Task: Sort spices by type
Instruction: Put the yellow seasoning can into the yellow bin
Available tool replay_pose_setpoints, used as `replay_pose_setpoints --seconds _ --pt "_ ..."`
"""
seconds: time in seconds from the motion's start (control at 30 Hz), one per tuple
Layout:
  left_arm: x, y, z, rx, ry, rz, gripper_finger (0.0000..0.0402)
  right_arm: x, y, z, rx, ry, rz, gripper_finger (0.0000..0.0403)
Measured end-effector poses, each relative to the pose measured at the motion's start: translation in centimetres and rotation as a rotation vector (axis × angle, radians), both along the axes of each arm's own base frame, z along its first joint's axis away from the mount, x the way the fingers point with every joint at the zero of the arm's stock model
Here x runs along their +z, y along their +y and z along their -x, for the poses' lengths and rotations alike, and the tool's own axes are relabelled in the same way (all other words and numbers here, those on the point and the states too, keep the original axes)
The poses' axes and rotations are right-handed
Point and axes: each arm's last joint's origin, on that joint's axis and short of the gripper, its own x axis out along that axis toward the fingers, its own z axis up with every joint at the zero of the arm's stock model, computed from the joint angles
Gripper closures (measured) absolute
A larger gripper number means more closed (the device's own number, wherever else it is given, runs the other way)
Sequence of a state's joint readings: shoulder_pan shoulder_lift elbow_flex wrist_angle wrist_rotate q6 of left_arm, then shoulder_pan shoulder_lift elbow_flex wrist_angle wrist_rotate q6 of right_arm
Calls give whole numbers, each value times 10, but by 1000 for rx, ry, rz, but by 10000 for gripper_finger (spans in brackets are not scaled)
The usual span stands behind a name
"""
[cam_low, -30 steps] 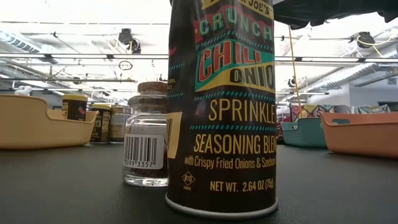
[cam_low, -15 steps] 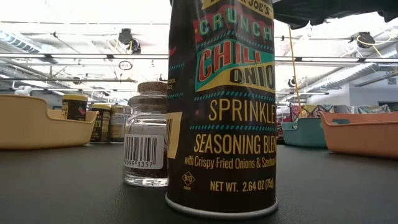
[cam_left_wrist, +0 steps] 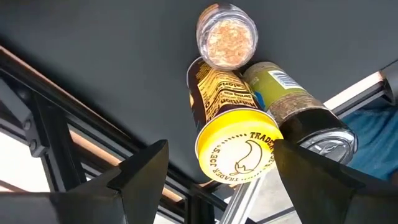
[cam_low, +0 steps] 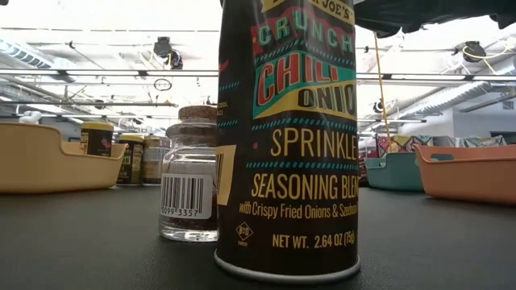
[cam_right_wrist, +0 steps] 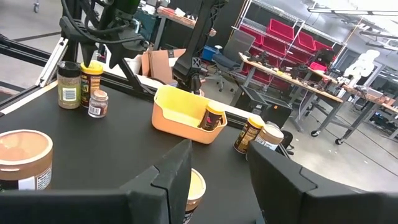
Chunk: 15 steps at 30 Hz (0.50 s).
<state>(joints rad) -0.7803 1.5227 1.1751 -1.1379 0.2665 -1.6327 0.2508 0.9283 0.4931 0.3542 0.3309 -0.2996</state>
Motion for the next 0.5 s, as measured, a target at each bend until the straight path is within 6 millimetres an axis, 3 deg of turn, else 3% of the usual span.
replay_pose_setpoints --seconds 0.5 --pt "3 5 4 -74 -20 -22 107 0 0 0 0 0 0 253"
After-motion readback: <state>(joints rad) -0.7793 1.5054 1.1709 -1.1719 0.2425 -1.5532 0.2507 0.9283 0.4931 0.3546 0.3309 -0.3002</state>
